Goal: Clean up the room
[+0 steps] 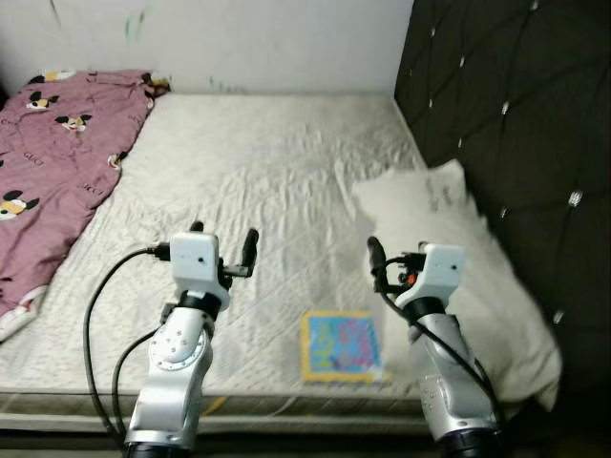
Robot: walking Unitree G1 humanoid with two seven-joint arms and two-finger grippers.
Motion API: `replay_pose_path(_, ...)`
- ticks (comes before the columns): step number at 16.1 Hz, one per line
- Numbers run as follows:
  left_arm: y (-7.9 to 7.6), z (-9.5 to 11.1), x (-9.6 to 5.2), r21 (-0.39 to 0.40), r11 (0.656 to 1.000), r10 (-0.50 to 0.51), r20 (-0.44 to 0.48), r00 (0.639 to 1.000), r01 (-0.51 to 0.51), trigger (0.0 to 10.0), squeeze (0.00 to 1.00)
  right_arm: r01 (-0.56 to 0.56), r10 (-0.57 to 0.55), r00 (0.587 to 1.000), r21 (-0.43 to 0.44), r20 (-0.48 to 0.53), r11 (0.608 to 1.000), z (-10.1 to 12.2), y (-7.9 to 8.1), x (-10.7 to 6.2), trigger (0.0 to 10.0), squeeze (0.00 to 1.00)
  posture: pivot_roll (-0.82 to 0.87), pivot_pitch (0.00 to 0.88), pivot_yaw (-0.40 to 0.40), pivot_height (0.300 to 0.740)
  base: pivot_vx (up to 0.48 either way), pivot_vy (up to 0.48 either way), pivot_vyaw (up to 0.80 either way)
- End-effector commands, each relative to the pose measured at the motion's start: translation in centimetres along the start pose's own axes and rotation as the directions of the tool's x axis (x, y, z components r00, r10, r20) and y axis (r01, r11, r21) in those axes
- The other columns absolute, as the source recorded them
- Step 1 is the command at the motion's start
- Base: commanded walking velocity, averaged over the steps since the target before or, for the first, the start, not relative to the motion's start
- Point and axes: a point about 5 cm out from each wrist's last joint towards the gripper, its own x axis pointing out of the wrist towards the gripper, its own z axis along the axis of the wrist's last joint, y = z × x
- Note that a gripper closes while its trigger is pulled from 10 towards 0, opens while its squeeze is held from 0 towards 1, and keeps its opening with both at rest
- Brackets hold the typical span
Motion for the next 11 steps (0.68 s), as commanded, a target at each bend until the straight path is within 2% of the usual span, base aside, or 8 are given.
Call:
replay_pose_path(1,-0.33,0.23,0.1,-0.004,1.0,-0.016,0.002,1.0,0.016,10.0,0.0,0.019,-0.019,1.0,-0.007,0.003,1.0,0.31,-0.32,0.05,10.0,0.0,-0.06,0.1,0.04,0.74,0.0,0.48,0.0)
replay_pose_path(5,-0.32,0.34,0.35,-0.012,1.0,-0.023,0.0,1.0,0.023,10.0,0.0,0.01,-0.01,1.0,-0.025,0.0,1.0,0.36,-0.07,0.16,10.0,0.0,-0.06,0.105,0.043,0.74,0.0,0.48,0.0)
replay_pose_path(7,-0.68,0.46,0.47,-0.016,0.999,-0.035,0.006,0.999,0.035,10.0,0.0,0.002,-0.002,1.0,-0.038,-0.014,0.999,0.27,-0.16,0.27,10.0,0.0,-0.07,0.107,0.041,0.74,0.0,0.48,-0.62)
replay_pose_path(11,-0.88,0.23,0.32,-0.031,0.999,-0.039,-0.004,0.999,0.039,10.0,0.0,-0.001,0.0,1.0,-0.052,-0.018,0.999,0.21,-0.36,0.22,10.0,0.0,-0.07,0.106,0.037,0.74,0.0,0.48,0.0)
